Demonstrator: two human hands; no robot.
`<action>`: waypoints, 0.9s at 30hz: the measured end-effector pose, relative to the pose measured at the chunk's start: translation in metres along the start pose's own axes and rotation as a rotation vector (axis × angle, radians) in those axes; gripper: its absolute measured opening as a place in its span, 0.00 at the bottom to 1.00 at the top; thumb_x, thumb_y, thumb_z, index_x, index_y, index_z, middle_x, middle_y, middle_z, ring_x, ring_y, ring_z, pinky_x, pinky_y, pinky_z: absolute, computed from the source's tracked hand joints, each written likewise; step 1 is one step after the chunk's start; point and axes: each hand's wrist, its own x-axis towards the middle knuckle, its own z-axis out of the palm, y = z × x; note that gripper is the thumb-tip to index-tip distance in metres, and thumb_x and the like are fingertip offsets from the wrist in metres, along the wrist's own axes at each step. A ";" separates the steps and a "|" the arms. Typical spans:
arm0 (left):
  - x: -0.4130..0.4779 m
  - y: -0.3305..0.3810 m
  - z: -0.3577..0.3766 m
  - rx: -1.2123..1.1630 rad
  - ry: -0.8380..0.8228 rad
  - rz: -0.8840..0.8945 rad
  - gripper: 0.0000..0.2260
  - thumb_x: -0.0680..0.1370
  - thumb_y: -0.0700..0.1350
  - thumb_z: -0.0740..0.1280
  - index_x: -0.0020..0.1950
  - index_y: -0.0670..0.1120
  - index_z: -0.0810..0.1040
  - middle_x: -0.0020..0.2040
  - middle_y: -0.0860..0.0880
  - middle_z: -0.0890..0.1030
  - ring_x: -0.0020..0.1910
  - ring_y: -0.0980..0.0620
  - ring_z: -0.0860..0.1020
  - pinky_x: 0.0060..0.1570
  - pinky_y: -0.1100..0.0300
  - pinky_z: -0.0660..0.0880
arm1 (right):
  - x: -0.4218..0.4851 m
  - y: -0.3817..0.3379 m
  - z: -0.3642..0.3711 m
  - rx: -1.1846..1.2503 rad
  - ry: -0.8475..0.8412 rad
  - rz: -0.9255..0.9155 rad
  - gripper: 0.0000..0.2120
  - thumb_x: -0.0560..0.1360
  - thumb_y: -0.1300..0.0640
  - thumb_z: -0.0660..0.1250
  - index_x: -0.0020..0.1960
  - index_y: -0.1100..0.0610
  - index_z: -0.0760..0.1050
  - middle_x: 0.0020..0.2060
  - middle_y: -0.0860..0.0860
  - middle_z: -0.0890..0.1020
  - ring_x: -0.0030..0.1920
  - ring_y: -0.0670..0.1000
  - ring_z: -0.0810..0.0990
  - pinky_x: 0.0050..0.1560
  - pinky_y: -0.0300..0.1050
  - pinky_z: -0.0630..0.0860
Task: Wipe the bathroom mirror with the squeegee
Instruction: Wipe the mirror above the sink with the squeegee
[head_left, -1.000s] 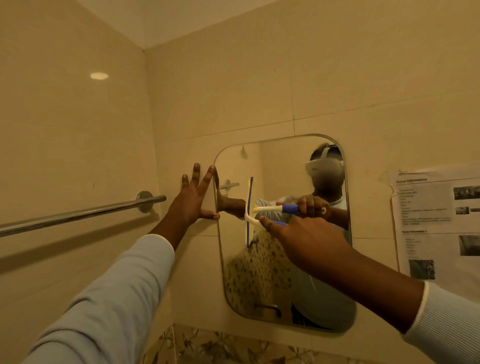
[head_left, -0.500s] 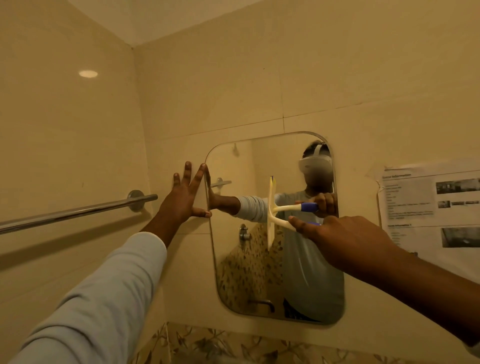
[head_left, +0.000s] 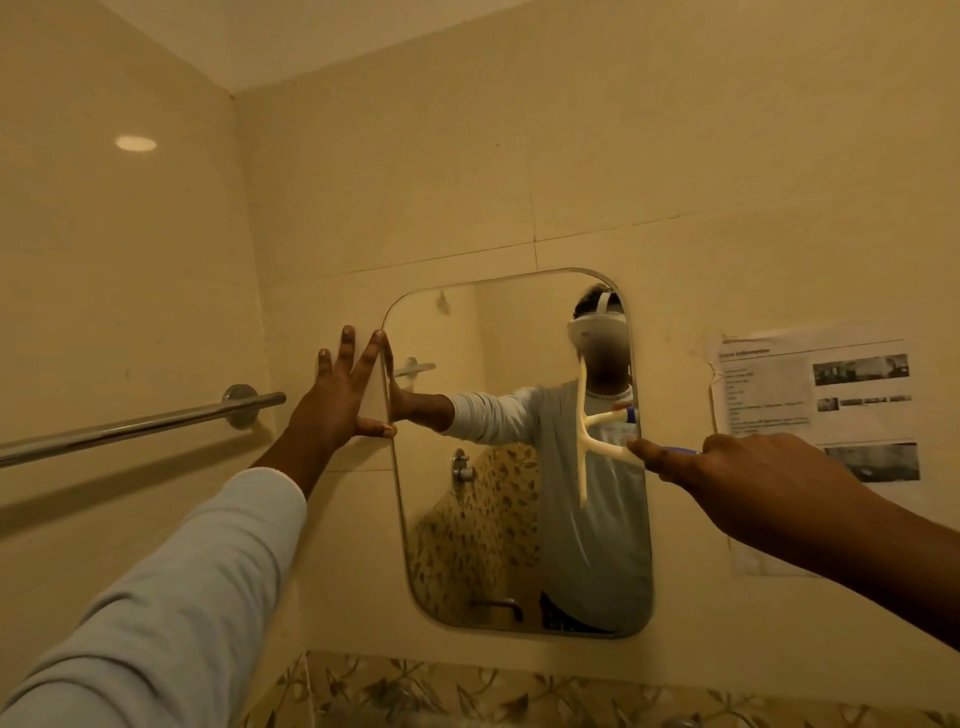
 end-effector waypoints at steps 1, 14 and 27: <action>0.000 0.000 0.000 -0.007 0.000 -0.006 0.68 0.63 0.62 0.82 0.81 0.57 0.29 0.82 0.46 0.28 0.81 0.31 0.38 0.77 0.29 0.54 | -0.003 0.004 0.001 -0.007 -0.006 0.002 0.38 0.86 0.50 0.58 0.79 0.37 0.31 0.34 0.45 0.65 0.28 0.42 0.67 0.26 0.36 0.56; 0.000 -0.003 0.003 -0.025 0.024 -0.005 0.69 0.62 0.62 0.83 0.77 0.64 0.25 0.82 0.49 0.28 0.81 0.30 0.40 0.73 0.28 0.60 | -0.050 0.049 0.027 -0.021 -0.116 0.066 0.49 0.84 0.46 0.60 0.69 0.35 0.13 0.34 0.43 0.62 0.30 0.42 0.69 0.31 0.34 0.69; -0.002 -0.003 0.001 -0.018 0.008 -0.008 0.68 0.63 0.62 0.82 0.78 0.62 0.26 0.81 0.48 0.27 0.81 0.30 0.38 0.75 0.29 0.59 | -0.002 -0.088 0.047 0.387 0.054 -0.295 0.38 0.85 0.45 0.59 0.77 0.29 0.30 0.42 0.48 0.69 0.32 0.45 0.68 0.34 0.43 0.74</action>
